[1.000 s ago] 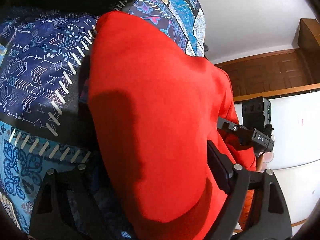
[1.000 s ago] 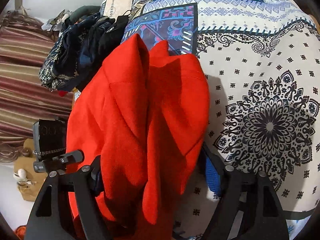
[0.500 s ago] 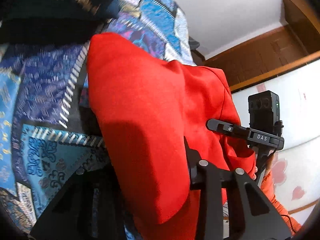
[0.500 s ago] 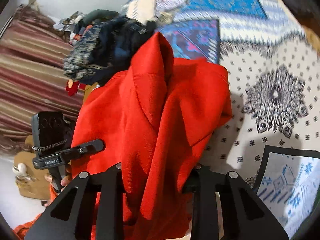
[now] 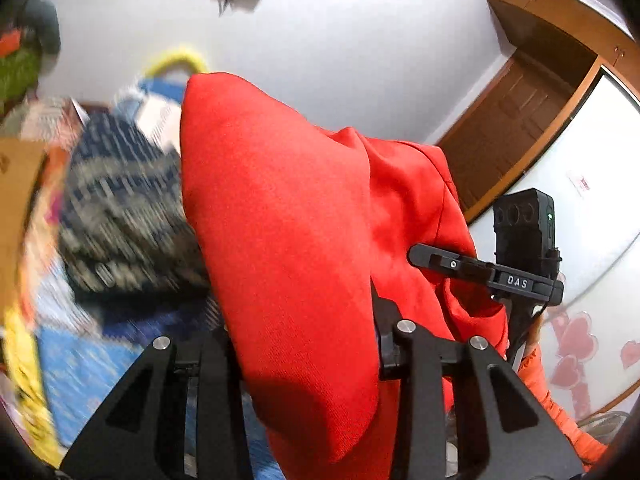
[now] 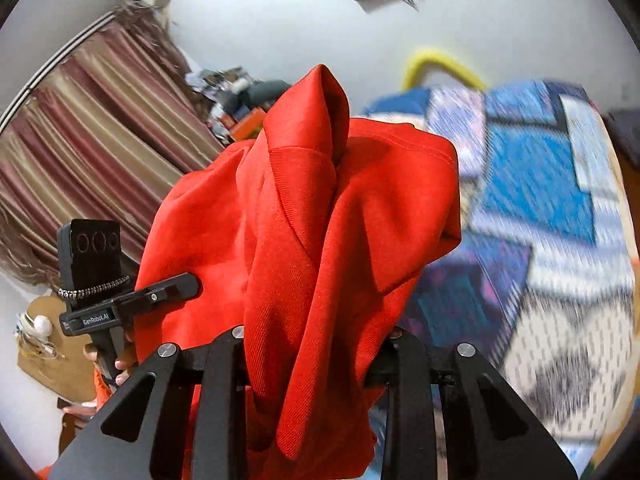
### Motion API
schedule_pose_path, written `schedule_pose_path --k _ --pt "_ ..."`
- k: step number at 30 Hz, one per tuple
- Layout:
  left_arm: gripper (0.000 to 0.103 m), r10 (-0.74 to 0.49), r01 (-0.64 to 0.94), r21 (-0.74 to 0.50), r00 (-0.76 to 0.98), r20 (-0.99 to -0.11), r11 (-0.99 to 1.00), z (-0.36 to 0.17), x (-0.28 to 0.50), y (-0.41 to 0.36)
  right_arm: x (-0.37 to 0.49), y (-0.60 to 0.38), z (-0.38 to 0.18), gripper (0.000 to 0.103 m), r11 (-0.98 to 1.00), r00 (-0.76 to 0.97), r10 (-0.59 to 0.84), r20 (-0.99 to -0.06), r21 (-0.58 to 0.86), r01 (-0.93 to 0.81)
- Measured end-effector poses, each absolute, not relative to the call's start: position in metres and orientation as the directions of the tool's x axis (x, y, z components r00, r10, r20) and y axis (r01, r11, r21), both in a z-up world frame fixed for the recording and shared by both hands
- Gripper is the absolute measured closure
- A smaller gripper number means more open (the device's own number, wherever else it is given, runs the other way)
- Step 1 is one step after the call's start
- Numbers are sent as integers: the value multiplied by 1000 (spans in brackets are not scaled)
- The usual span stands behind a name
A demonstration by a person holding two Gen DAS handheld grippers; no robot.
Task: Fold large clothes
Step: 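Grasp the folded red jacket with both grippers and lift it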
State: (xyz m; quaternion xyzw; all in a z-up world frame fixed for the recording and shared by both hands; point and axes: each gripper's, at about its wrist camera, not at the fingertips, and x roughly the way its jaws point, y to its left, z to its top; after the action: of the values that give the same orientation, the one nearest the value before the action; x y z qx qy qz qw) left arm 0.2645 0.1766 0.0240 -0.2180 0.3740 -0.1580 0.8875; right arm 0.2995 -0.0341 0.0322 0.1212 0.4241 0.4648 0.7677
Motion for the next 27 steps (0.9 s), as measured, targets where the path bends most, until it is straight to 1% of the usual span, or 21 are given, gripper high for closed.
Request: schedule_pose_path --k 3,5,8,11,13,15,18,19,20,21,23,25,27 --pt "67 -405 101 -480 700 -588 871 52 279 210 317 6 53 78 524 223 826 -518 560 -641" --pt "67 -394 92 -485 721 -570 869 65 292 235 330 25 60 78 514 227 834 -503 561 -648" --pt "67 -376 80 -481 737 -561 873 69 317 262 354 50 58 78 492 217 854 -472 600 -631" --pt "67 -376 38 -516 731 -570 856 54 347 297 381 82 41 78 491 206 856 -474 617 -615" --pt "67 -364 -4 -527 720 -591 850 29 359 314 399 96 22 78 501 189 848 -496 629 -594" --pt "67 -350 -41 -521 695 -628 853 4 379 328 413 109 0 78 520 172 832 -527 633 -574" --pt "65 -334 -96 -495 627 -704 864 -37 408 341 439 131 -44 77 563 130 790 -599 626 -540" --pt "64 -332 -120 -497 608 -721 859 -50 413 347 442 135 -53 76 578 120 775 -621 617 -534" --pt "63 -350 -134 -521 598 -721 843 -61 417 354 446 138 -64 74 591 114 761 -639 609 -529" --pt "61 -369 -139 -544 595 -714 827 -64 419 360 447 138 -72 70 593 107 757 -645 609 -526" --pt "58 -392 -148 -577 598 -699 804 -65 416 366 446 135 -71 65 587 105 765 -635 621 -520" --pt "57 -375 -153 -562 601 -706 812 -62 416 368 444 128 -65 63 590 105 763 -638 621 -516" --pt "51 -328 -165 -514 601 -729 842 -54 411 362 440 127 -56 62 613 111 740 -663 598 -517"
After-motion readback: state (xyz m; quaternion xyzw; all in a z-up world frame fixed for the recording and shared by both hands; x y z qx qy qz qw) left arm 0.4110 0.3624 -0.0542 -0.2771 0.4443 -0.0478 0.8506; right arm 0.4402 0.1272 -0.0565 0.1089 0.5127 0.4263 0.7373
